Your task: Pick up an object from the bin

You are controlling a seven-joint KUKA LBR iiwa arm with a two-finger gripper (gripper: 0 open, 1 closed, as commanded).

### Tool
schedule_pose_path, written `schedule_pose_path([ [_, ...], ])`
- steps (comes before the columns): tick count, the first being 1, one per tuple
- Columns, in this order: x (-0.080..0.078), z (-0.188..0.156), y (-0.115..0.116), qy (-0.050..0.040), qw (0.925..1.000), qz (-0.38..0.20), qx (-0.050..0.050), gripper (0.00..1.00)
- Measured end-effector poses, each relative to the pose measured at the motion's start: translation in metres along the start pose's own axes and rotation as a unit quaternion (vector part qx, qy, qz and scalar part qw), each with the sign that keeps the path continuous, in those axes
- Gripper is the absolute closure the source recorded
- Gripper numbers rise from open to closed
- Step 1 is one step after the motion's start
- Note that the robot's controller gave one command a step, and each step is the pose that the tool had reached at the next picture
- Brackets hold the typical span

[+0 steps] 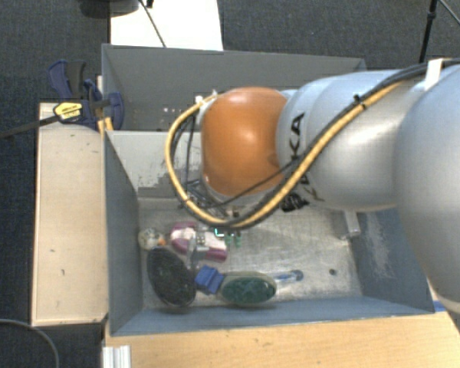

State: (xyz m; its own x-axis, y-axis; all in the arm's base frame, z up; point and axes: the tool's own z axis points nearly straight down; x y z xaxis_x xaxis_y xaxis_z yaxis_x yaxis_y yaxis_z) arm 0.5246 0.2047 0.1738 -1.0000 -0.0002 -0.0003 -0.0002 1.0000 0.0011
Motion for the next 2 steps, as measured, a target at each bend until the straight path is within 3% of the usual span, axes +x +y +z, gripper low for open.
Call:
schedule_pose_path([
  [1,0.003,0.069,0.009,-0.0002,0.9984,-0.057,0.0,0.0],
  [2,-0.031,0.102,-0.038,-0.0041,0.9948,0.102,-0.001,0.0],
])
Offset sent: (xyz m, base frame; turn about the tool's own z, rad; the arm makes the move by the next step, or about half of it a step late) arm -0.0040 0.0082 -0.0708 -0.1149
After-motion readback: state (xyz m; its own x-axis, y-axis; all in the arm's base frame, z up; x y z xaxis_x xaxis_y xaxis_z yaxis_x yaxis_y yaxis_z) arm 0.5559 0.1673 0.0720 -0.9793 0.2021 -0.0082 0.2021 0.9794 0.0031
